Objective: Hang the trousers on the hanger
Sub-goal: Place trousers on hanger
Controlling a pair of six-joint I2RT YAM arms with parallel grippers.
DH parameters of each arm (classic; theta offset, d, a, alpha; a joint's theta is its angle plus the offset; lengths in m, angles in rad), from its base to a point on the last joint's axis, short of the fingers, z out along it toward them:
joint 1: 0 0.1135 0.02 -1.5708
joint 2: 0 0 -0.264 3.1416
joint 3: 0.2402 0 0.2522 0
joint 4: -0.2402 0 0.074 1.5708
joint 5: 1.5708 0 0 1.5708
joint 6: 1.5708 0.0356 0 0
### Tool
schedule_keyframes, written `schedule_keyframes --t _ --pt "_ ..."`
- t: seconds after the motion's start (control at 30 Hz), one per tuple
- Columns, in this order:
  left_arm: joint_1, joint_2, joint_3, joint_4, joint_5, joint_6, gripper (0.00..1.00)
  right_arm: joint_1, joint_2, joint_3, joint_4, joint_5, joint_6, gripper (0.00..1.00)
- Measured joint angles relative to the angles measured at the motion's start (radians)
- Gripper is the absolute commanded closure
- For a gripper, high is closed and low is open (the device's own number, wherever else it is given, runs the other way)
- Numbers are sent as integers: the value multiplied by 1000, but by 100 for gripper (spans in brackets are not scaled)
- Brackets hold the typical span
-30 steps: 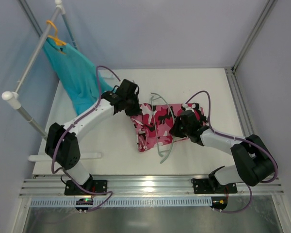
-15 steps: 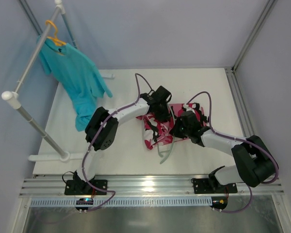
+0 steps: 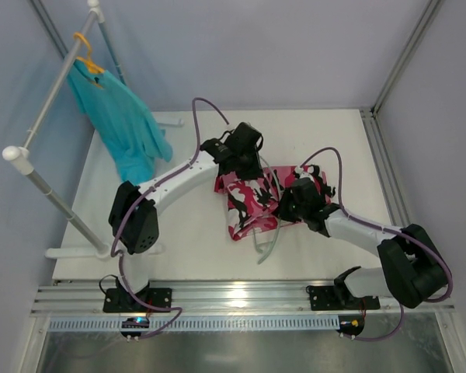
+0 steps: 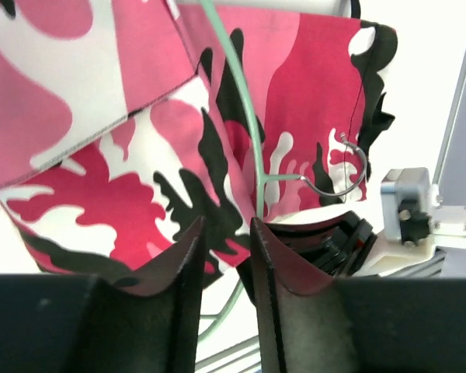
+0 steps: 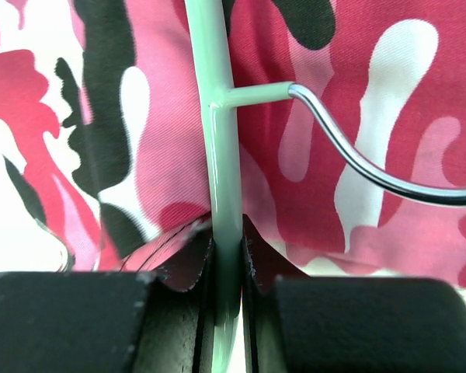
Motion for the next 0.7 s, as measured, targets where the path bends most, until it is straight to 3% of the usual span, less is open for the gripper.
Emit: schedule_keyframes --t 0.1,0.3,0.37,0.6,0.7 --pt "-4 -35 -80 38 21 -4 82 0 -39 0 -32 6 0 96" --pt "-40 25 -208 152 91 -29 83 0 -75 17 -93 24 -1 96" --pt "-49 47 -254 195 114 -44 83 0 -77 25 -105 17 -1 92" --pt "-26 40 -346 286 161 -58 62 3 -90 41 -118 -19 0 75" --pt "21 -24 -402 312 172 -54 46 18 -109 48 -115 -40 0 66"
